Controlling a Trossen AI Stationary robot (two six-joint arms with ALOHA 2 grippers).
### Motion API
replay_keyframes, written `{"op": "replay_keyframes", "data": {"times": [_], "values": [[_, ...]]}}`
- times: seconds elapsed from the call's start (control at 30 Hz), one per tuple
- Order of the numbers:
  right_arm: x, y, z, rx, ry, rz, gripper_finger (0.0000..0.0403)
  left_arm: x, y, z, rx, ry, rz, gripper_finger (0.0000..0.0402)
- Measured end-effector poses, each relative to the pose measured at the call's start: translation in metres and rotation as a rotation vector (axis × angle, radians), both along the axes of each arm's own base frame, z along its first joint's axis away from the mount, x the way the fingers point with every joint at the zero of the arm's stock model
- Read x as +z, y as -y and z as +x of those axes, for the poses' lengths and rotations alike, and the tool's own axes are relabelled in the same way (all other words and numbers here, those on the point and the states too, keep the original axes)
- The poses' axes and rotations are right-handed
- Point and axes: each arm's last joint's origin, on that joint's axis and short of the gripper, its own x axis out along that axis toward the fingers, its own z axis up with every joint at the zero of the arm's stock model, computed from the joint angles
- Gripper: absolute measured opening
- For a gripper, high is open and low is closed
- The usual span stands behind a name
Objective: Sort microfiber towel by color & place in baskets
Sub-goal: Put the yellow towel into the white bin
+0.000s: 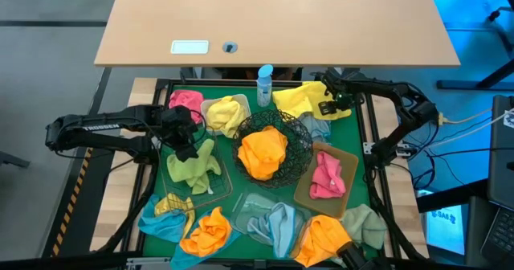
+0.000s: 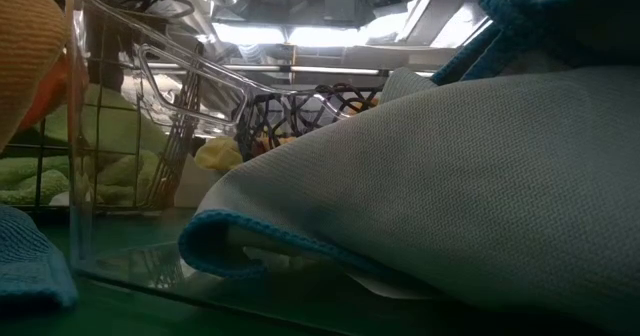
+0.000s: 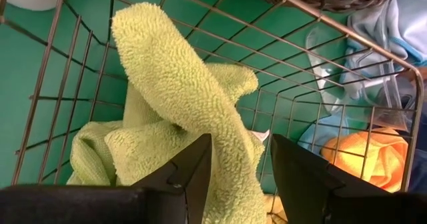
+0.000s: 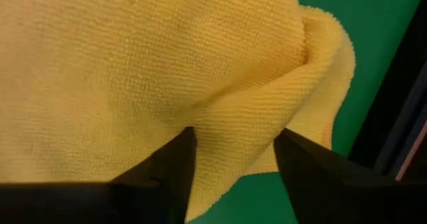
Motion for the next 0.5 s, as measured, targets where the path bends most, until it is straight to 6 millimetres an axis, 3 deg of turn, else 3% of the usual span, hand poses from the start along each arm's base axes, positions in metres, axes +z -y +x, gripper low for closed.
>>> {"op": "replay_keyframes", "data": {"times": [0.3,0.5], "values": [[0.0,0.0,0.0001,0.001,0.002,0.001,0.0013,0.0,-0.0006,0.0002,0.003,0.001,0.021,0.0147],[0.0029,-0.0015,0.0001,0.036,0.026,0.015,0.0022,0.003,-0.002,0.0049,0.008,0.057,0.045,0.0147]]}}
